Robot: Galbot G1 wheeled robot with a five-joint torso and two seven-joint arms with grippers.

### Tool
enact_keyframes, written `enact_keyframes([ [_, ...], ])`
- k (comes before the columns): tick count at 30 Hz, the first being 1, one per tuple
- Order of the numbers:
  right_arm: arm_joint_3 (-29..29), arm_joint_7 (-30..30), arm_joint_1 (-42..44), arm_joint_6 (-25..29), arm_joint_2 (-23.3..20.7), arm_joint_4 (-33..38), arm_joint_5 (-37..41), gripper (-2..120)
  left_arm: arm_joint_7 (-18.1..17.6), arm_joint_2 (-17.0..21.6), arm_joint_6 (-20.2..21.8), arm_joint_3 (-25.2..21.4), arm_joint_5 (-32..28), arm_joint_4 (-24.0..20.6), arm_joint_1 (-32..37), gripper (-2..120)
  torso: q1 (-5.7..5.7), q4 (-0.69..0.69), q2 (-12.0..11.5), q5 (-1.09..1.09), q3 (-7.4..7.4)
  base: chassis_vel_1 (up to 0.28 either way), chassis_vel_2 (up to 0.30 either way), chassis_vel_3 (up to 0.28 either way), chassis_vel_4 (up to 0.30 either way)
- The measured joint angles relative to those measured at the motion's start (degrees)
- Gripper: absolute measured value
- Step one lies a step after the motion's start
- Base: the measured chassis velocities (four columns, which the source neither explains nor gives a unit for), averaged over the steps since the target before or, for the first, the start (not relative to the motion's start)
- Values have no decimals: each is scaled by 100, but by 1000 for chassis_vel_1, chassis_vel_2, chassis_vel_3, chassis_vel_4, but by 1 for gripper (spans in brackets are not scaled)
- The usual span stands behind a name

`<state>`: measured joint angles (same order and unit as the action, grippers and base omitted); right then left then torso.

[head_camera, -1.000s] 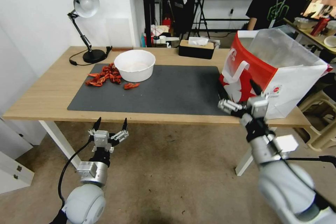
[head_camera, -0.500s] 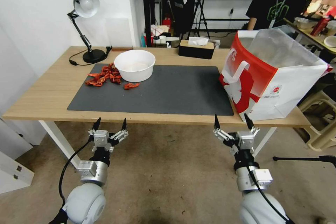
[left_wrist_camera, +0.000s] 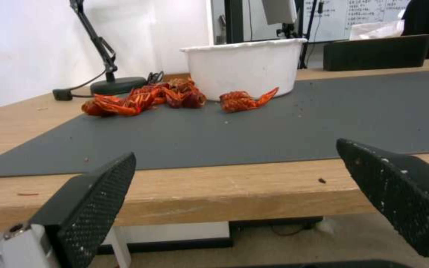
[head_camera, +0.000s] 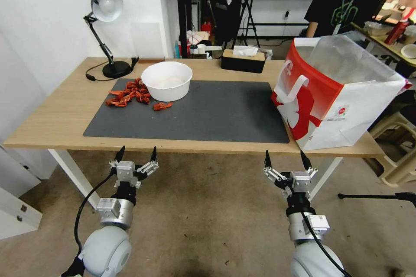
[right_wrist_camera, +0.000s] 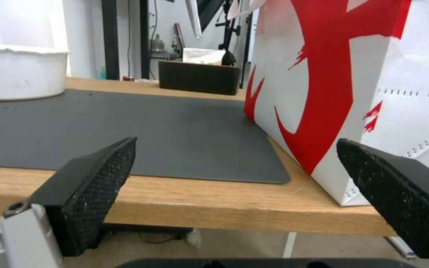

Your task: Close the takeout container lid, then place the container into the takeout bag.

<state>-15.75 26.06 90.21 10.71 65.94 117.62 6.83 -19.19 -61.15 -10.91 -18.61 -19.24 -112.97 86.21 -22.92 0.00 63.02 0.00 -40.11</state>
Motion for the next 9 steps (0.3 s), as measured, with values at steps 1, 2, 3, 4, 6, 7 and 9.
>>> enact_keyframes([
  [1,6,5,-7,-1,2,-3,1,100,0,-1,-3,0,1,1,5,100,0,0,0,-1,0,0,0,0,0],
  [2,6,5,-7,-1,2,-3,1,100,0,-1,-3,0,1,1,5,100,0,0,0,-1,0,0,0,0,0],
  [3,14,9,-10,-8,4,-3,1,100,0,-1,-3,0,2,1,12,100,0,0,0,-1,0,0,0,0,0],
  [4,18,12,-11,-13,4,-3,1,100,-1,-1,-3,0,3,1,16,100,0,0,0,0,0,0,0,0,0],
  [6,19,13,-12,-16,4,-3,2,100,0,0,-2,0,3,1,19,100,0,0,0,-1,0,0,0,0,0],
  [7,19,14,-13,-19,4,-3,3,100,0,0,-1,0,4,1,21,100,0,0,0,0,0,0,0,0,0],
  [9,19,15,-14,-22,5,-3,5,100,0,1,0,0,4,-1,22,100,0,0,0,0,0,0,0,0,0],
])
